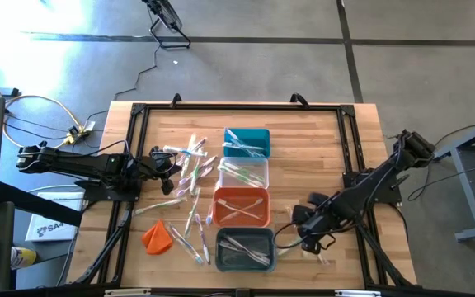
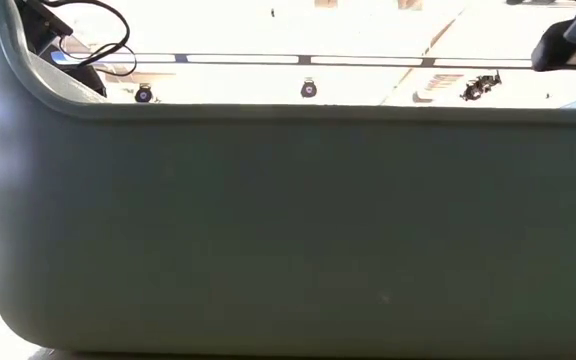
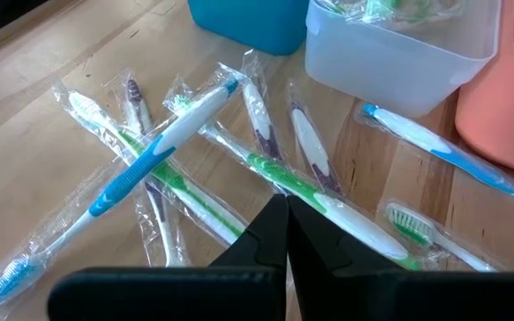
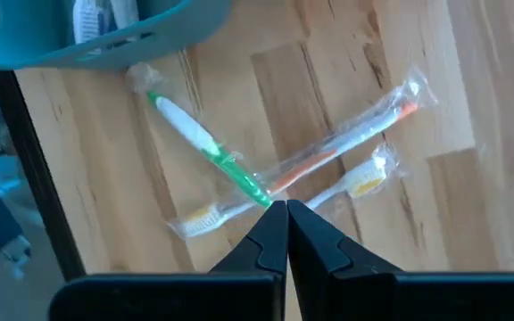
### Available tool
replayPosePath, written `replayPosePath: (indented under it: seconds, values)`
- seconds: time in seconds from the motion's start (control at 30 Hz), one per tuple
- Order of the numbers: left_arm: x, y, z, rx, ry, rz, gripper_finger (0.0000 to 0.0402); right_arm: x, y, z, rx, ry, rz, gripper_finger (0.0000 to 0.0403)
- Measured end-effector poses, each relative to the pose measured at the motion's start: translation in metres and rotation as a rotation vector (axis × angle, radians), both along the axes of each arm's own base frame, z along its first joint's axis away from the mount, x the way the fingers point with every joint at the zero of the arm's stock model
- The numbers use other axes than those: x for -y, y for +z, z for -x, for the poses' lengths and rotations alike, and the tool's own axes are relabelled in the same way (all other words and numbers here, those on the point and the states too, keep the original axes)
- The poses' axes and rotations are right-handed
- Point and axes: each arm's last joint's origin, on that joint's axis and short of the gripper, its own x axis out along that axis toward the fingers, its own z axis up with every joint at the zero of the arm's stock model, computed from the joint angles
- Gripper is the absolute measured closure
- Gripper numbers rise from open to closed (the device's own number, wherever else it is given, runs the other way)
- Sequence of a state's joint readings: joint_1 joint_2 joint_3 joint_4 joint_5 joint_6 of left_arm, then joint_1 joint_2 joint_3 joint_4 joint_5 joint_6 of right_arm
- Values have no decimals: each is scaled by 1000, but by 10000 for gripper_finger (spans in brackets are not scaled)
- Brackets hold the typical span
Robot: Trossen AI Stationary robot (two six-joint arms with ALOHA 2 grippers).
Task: Pick & Place Toothbrushes
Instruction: Put the green toothbrush into the transparent bin
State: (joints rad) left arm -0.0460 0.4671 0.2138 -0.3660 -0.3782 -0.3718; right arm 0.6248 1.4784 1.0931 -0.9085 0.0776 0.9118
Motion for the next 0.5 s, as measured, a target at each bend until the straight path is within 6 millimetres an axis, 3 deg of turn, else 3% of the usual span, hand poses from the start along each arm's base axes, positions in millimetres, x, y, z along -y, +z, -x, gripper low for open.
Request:
replayPosePath:
  seconds: [0.5]
  values:
    - [0,0,0,-3,0,0,401,22,1,-17,26,-106,-19,401]
